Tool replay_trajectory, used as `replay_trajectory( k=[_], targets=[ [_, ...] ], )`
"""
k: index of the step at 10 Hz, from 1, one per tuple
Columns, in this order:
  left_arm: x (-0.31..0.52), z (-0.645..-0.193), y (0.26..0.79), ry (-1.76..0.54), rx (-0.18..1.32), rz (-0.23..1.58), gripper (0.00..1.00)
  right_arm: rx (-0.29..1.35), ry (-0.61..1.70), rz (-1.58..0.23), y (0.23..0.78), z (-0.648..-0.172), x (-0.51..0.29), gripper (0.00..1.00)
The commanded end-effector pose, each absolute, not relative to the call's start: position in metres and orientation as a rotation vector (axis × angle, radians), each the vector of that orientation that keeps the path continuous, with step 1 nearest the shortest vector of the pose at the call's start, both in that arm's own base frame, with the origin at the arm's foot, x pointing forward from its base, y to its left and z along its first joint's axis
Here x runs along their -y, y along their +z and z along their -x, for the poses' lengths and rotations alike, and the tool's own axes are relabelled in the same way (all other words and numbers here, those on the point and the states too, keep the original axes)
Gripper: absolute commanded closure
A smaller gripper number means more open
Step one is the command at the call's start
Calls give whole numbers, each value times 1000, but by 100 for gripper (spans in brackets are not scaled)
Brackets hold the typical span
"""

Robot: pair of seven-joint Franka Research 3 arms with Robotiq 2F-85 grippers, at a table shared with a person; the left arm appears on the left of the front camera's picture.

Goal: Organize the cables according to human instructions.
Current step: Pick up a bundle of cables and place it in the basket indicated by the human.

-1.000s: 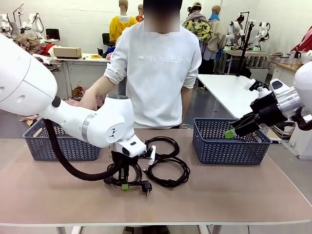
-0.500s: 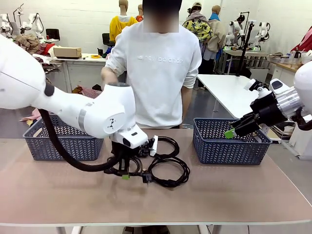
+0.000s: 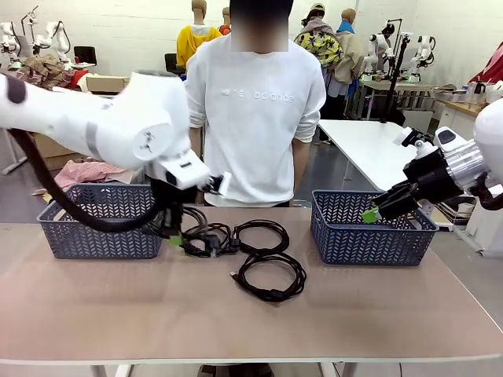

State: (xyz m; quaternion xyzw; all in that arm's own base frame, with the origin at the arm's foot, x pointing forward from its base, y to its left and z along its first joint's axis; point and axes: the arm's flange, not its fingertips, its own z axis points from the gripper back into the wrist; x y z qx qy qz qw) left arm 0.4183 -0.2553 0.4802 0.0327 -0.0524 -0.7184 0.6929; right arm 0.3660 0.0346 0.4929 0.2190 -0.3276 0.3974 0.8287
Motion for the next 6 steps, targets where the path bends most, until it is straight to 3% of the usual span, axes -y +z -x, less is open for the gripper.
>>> replay_trajectory(
  k=[1,6],
  targets=[
    [214,-437,498,-1573,133,-72,100,718,862,-484,492,-370,-33,0],
    [141,-495,515,-1440,186,-55,100,718,862,-484,492,-370,-33,0]
  ],
)
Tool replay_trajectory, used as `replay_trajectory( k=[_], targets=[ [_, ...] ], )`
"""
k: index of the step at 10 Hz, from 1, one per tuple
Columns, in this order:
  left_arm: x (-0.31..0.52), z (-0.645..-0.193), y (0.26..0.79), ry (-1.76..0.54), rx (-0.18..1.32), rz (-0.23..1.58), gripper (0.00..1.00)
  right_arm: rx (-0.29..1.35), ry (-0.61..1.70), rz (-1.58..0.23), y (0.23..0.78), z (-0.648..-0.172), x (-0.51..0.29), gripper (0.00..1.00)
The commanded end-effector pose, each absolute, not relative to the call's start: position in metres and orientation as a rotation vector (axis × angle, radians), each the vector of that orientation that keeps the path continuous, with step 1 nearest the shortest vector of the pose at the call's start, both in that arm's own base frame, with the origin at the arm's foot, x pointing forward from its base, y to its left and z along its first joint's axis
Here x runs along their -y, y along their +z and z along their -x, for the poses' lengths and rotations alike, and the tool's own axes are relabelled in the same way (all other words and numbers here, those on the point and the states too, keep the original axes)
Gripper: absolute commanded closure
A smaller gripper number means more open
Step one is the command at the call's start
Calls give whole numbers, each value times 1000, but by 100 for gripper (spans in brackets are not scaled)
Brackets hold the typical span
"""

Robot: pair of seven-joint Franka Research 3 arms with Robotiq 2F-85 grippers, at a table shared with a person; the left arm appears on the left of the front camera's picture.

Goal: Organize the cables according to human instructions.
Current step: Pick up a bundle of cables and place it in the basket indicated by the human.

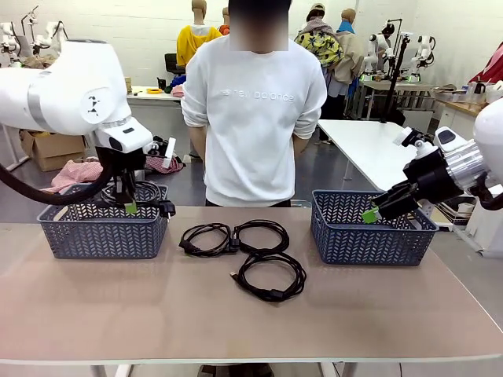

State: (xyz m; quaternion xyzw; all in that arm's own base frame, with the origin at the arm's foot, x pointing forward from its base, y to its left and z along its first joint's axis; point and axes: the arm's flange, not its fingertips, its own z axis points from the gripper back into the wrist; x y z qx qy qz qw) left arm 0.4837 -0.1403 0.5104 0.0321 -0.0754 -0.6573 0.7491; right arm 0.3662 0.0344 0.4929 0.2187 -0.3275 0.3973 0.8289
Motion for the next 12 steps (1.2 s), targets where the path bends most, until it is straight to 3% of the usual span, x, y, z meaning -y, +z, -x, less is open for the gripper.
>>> replay_trajectory(
  k=[1,12],
  targets=[
    [133,-506,515,-1415,171,-62,100,718,862,-484,492,-370,-33,0],
    [62,-586,493,-1217,197,-54,100,718,862,-484,492,-370,-33,0]
  ],
)
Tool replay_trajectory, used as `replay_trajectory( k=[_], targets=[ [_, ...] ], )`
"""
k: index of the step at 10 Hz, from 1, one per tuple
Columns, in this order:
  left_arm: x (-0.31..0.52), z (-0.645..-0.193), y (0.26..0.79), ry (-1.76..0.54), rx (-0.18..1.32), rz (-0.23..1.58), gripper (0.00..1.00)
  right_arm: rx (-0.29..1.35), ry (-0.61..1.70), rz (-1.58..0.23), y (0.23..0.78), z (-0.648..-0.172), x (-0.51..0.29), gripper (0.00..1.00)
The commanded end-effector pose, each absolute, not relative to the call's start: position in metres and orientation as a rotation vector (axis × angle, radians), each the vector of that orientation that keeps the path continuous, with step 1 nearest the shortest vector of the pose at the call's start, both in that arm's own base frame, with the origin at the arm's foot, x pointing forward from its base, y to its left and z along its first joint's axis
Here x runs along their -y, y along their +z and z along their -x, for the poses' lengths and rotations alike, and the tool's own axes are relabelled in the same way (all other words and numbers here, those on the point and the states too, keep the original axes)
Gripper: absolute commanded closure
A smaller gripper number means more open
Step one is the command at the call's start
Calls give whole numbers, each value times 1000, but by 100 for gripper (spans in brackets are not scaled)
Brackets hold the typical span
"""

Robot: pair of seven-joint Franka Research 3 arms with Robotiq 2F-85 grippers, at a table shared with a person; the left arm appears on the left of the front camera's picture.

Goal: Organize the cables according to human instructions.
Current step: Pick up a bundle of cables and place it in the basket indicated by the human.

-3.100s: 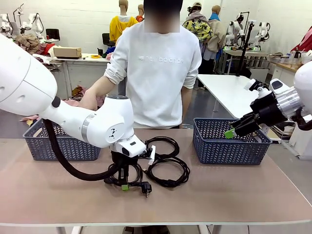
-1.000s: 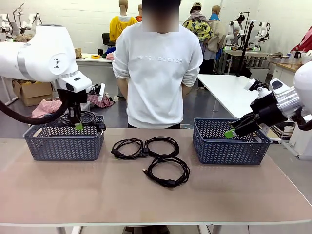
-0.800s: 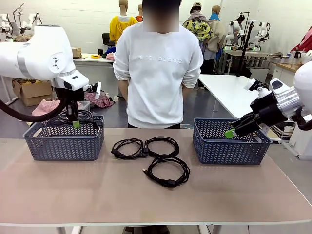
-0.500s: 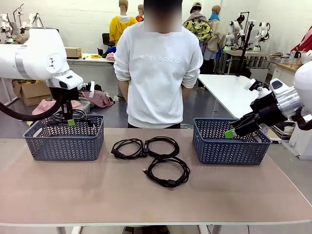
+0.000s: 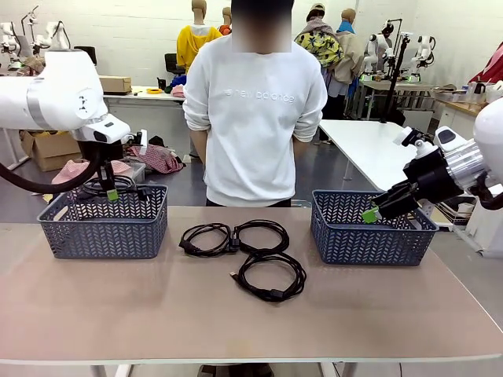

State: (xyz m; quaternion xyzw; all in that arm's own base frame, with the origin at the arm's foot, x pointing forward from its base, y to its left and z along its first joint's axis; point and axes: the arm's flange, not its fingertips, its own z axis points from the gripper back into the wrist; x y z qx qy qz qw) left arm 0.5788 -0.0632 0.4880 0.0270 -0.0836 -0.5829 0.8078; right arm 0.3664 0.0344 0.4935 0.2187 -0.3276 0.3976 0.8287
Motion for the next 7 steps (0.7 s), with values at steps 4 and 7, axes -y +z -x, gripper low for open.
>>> replay_trajectory(
  k=[4,7],
  targets=[
    [55,-594,488,-1180,194,-56,100,718,862,-484,492,-370,-33,0],
    [55,-592,489,-1178,194,-51,56,718,862,-484,492,-370,-33,0]
  ],
)
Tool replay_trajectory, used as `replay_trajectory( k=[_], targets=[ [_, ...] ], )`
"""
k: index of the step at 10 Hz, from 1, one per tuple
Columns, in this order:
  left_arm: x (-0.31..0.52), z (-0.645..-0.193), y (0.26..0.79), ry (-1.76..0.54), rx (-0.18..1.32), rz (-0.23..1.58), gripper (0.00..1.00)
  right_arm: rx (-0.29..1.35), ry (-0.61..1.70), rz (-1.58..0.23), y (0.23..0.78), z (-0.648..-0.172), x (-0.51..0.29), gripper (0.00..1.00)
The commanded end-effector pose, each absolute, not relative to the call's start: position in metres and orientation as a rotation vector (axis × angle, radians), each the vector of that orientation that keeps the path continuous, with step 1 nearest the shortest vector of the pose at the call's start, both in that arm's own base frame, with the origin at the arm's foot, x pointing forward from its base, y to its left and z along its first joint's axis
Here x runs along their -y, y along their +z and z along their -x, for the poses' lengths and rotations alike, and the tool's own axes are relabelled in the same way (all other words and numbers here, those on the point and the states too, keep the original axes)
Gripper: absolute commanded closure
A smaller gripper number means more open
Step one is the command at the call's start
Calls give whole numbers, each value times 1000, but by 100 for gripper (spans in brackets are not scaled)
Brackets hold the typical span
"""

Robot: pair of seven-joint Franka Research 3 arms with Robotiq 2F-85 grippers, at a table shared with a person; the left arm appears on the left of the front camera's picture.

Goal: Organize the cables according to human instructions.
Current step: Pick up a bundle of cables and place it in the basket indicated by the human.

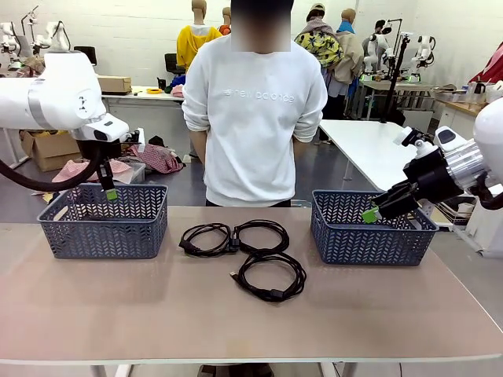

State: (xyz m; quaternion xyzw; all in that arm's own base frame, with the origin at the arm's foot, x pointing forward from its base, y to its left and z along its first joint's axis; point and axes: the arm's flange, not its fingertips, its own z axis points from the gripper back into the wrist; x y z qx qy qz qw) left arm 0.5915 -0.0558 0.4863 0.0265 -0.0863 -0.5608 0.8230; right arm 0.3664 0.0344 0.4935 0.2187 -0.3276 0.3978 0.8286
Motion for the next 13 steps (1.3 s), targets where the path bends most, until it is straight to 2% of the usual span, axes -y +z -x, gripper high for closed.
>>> replay_trajectory(
  k=[1,5,6,13],
  targets=[
    [55,-592,490,-1173,195,-51,46,718,862,-484,492,-370,-33,0],
    [56,-589,492,-1163,185,-27,7,718,862,-484,492,-370,-33,0],
    [57,-589,492,-1161,182,-21,0,718,862,-484,492,-370,-33,0],
    [61,-585,492,-1101,197,17,0,718,862,-484,492,-370,-33,0]
  ],
)
